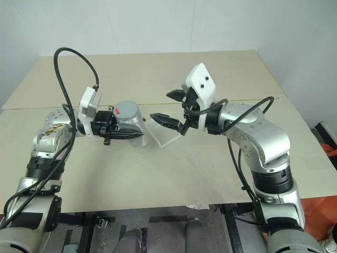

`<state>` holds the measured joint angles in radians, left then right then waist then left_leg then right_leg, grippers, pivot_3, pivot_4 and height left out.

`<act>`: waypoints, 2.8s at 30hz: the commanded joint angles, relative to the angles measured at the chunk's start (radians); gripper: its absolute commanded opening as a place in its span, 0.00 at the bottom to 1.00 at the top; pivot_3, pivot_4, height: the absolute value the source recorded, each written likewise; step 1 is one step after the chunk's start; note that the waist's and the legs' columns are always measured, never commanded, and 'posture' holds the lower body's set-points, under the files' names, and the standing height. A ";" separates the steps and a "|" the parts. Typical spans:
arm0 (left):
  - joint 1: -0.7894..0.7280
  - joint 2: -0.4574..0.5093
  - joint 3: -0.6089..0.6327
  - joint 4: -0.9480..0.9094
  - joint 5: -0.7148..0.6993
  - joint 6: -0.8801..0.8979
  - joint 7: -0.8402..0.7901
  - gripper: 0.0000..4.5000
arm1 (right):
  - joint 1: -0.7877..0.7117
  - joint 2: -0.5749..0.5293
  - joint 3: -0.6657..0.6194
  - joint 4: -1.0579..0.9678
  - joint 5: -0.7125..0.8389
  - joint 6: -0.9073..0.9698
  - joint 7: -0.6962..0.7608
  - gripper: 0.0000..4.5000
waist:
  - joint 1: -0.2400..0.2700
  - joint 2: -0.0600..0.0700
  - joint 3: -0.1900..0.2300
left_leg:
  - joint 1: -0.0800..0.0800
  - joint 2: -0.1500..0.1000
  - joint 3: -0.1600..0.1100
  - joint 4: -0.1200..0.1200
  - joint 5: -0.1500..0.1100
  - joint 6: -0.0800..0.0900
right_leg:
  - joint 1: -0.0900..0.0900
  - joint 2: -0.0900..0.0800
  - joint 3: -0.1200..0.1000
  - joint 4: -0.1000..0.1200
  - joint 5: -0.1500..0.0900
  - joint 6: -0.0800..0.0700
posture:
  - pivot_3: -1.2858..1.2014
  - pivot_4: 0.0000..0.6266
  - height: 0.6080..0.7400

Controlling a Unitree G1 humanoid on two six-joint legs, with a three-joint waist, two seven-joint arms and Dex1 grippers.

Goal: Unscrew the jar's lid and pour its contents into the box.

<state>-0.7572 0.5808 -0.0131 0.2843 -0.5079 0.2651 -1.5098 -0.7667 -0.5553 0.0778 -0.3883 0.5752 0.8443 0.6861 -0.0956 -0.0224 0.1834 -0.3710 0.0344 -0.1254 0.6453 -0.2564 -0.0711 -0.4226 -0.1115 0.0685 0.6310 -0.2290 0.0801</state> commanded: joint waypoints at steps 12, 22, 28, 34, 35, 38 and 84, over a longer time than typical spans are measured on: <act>0.018 -0.016 -0.008 -0.064 0.013 -0.027 0.019 0.43 | -0.112 0.129 0.064 -0.080 0.054 0.081 -0.098 1.00 | -0.002 0.000 0.000 | 0.000 0.000 0.000 0.000 0.000 0.000 | 0.000 0.000 0.000 0.000 0.000 0.000 | 0.52 0.24 1.00; 0.032 -0.014 0.000 -0.083 0.010 -0.022 0.029 0.43 | -0.134 0.191 0.091 -0.044 0.038 0.098 -0.133 1.00 | -0.001 0.000 0.000 | 0.000 0.000 0.000 0.000 0.000 0.000 | 0.000 0.000 0.000 0.001 0.000 0.000 | 0.52 0.24 1.00; 0.041 -0.010 0.004 -0.096 0.008 -0.021 0.034 0.43 | -0.137 0.204 0.095 -0.028 0.035 0.111 -0.136 1.00 | -0.001 0.000 0.000 | 0.000 0.000 0.000 0.000 0.000 0.000 | 0.000 0.000 0.000 0.001 0.000 0.000 | 0.52 0.24 1.00; 0.054 -0.005 0.009 -0.107 0.006 -0.024 0.040 0.43 | -0.139 0.211 0.094 -0.035 0.043 0.130 -0.131 0.79 | -0.001 0.000 0.000 | 0.000 0.000 0.000 0.000 0.000 0.000 | 0.000 0.000 0.000 0.001 0.000 0.000 | 0.52 0.24 1.00; 0.055 -0.005 0.009 -0.107 0.006 -0.025 0.041 0.43 | -0.138 0.205 0.097 -0.036 0.044 0.134 -0.124 0.72 | -0.001 0.000 0.000 | 0.000 0.000 0.000 0.000 0.000 0.000 | 0.000 0.000 0.000 0.001 0.000 0.000 | 0.52 0.24 1.00; 0.055 -0.005 0.009 -0.105 0.007 -0.030 0.043 0.43 | -0.137 0.201 0.098 -0.036 0.048 0.143 -0.117 0.61 | -0.001 0.000 0.000 | 0.000 0.000 0.000 0.000 0.000 0.000 | 0.000 0.000 0.000 0.001 0.000 0.000 | 0.52 0.24 1.00; -0.116 -0.101 -0.086 0.190 0.595 -0.515 0.924 0.43 | 0.198 -0.039 -0.234 -0.051 -0.026 0.266 -0.250 1.00 | 0.025 0.001 0.000 | 0.001 0.000 0.000 0.000 0.000 0.000 | 0.001 0.000 0.000 -0.002 0.000 0.000 | 0.52 0.24 1.00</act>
<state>-0.8204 0.4711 -0.0542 0.3979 -0.0605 -0.0638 -0.7221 -0.5383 -0.5707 -0.1134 -0.3789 0.4717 1.0575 0.3762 -0.0707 -0.0218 0.1838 -0.3697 0.0341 -0.1251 0.6451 -0.2564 -0.0711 -0.4211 -0.1114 0.0688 0.6290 -0.2288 0.0801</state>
